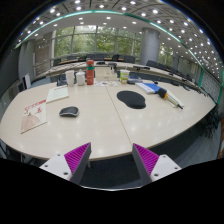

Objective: Arrange mouse

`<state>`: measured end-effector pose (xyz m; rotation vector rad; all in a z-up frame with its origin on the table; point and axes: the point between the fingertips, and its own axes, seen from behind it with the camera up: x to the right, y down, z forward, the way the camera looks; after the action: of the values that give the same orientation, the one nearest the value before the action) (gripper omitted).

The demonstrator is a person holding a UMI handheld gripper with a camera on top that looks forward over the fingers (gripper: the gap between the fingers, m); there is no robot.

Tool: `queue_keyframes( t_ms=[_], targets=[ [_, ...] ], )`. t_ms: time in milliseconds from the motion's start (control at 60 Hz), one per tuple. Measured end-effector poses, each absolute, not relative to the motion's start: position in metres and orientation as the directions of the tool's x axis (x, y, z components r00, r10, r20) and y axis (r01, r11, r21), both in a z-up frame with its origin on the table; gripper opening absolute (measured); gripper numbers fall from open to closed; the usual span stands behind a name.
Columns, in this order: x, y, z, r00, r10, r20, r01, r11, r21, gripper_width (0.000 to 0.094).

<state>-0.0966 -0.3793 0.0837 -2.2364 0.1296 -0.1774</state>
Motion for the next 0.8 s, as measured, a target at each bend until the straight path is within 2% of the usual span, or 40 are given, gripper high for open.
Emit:
queue_keyframes(
  t_ms=[167, 333, 550, 800],
  targets=[
    [-0.184, -0.301, 0.054, 0.998, -0.013, 0.069, 0.048, -0.596, -0.802, 0.0853],
    [-0.232, -0.234, 0.03, 0.994, 0.057, 0.096, 0.111, -0.589, -0.801, 0.0852],
    [-0.248, -0.172, -0.003, 0.991, 0.062, 0.12, 0.133, -0.602, -0.787, 0.0852],
    [-0.252, -0.124, -0.007, 0.991, 0.042, 0.129, 0.128, -0.596, -0.793, 0.0856]
  ],
)
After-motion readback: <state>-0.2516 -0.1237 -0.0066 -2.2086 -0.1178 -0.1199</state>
